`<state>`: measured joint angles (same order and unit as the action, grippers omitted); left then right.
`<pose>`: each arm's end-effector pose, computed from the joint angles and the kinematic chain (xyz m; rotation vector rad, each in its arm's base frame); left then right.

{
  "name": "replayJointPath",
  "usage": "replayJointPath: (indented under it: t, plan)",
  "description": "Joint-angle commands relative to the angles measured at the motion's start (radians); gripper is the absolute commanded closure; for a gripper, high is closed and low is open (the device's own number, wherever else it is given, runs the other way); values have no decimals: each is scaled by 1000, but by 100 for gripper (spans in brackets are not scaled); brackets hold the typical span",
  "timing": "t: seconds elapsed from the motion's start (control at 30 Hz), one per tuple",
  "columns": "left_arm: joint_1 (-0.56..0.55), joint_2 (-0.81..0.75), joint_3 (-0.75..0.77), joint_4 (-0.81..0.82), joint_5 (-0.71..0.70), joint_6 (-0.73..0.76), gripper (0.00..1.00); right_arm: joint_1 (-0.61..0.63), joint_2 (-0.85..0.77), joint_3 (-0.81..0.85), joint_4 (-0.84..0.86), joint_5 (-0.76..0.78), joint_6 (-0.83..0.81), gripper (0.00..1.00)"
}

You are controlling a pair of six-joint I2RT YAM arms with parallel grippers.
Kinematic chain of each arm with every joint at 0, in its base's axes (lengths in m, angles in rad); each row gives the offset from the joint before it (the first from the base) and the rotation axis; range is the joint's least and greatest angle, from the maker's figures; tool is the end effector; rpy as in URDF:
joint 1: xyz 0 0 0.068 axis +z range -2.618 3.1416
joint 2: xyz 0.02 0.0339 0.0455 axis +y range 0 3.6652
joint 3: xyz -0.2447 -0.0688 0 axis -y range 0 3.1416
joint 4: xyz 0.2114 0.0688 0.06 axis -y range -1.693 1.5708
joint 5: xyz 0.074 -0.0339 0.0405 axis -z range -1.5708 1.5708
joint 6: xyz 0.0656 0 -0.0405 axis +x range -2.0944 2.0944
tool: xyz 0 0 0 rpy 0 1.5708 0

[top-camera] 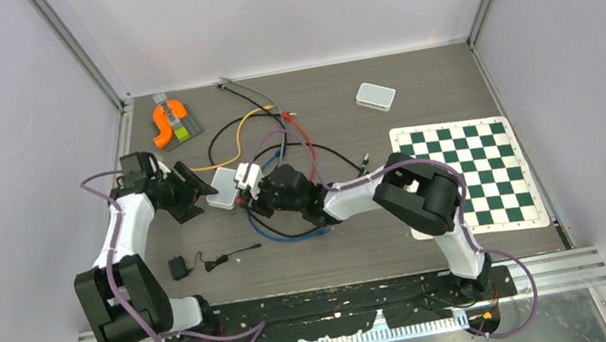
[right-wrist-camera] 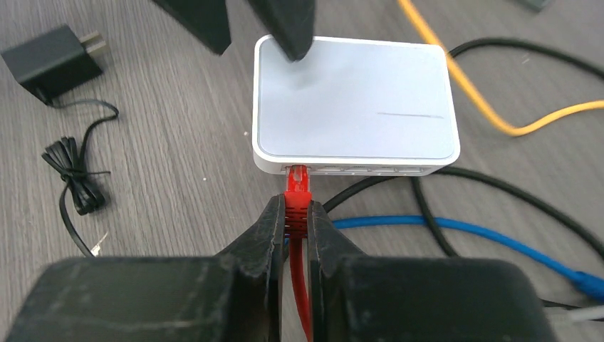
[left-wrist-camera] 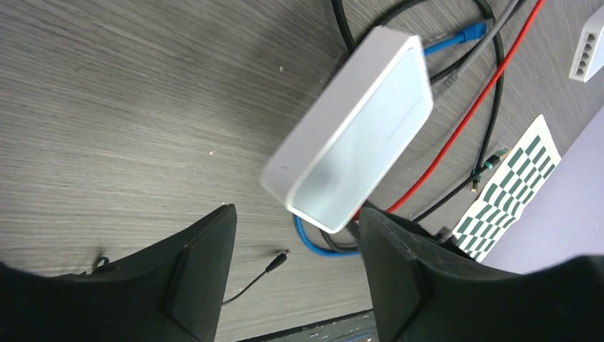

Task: Insert the plug into the switch port
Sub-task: Insert the connector into the switch port.

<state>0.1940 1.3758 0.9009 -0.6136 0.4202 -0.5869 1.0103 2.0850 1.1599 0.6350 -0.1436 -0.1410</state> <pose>0.2506 0.0220 0.1916 -0.8867 2.5221 -0.6865 0.2305 0.3850 0.1541 -1.1319 1.5551 0.7279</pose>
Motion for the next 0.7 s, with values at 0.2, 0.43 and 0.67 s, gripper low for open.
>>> replayJointPath:
  t: [0.2, 0.43, 0.67]
  plan:
    - [-1, -90, -45, 78, 212, 41, 23, -29, -192, -68, 176, -71, -21, 95]
    - [-3, -81, -87, 247, 398, -39, 24, -29, -238, -105, 188, -132, -17, 95]
    - [-20, -72, -134, 352, 502, -123, 40, -29, -251, -136, 219, -154, -12, 95]
